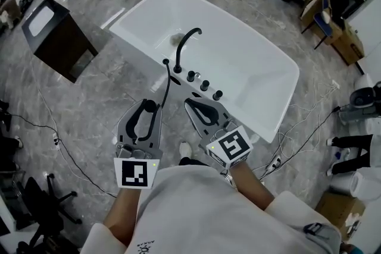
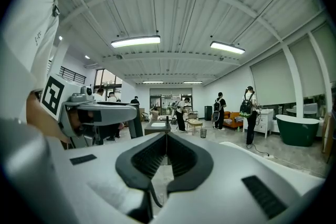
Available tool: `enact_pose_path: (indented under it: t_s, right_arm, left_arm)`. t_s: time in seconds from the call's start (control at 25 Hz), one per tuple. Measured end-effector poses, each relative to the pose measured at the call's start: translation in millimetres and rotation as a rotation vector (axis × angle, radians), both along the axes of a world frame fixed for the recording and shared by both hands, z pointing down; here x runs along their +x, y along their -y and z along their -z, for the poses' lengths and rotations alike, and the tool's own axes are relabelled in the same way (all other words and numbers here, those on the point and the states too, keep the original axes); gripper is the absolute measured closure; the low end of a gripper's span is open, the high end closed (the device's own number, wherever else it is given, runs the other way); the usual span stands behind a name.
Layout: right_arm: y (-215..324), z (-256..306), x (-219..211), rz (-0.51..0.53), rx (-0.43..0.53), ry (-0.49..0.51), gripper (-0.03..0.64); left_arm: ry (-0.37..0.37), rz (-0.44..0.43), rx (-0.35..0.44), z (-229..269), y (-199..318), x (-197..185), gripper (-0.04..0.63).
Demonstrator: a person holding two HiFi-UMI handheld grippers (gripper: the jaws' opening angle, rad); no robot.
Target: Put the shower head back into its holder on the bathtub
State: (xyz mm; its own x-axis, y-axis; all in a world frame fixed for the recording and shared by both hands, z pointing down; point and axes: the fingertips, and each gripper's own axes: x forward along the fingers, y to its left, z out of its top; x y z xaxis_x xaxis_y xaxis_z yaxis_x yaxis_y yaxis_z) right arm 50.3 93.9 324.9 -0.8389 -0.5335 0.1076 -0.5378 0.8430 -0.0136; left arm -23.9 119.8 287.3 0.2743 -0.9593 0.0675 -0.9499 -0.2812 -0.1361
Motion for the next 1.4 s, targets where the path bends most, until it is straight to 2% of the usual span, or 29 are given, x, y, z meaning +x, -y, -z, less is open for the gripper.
enact_pose_path:
  t_s: [0.16, 0.36, 0.56, 0.72, 1.0, 1.4]
  right_arm:
    - [24.2, 4.0, 3.8, 0.017, 0.007, 0.003, 0.597]
    - [51.6, 7.1, 4.7, 0.041, 0.022, 0.012, 0.597]
    - [80.3, 11.3, -6.9, 0.054, 0.026, 0.009, 0.597]
    - [104.1, 18.0, -16.1, 0.056, -0.012, 0.044, 0.597]
    - [145.2, 52.6, -35.6, 0.045, 0.044, 0.059, 0.597]
    - [207.2, 77.8, -56.9, 0.0, 0.093, 0.067, 0.598]
  left_arm:
    - [-0.028, 0.03, 0.011, 11.9, 26.0, 0.8, 0.465]
    - [-0.024, 0.037, 0.023, 18.3, 56.2, 4.2, 0.466]
    - [-0.03, 0.012, 0.012, 27.2, 88.2, 0.1, 0.466]
    - [-0.038, 0.0, 0.009, 33.6, 111.1, -2.7, 0.466]
    - [-0.046, -0.026, -0.002, 47.2, 155.4, -12.1, 0.466]
    - [-0.026, -0.098, 0.07, 89.2, 225.4, -29.6, 0.466]
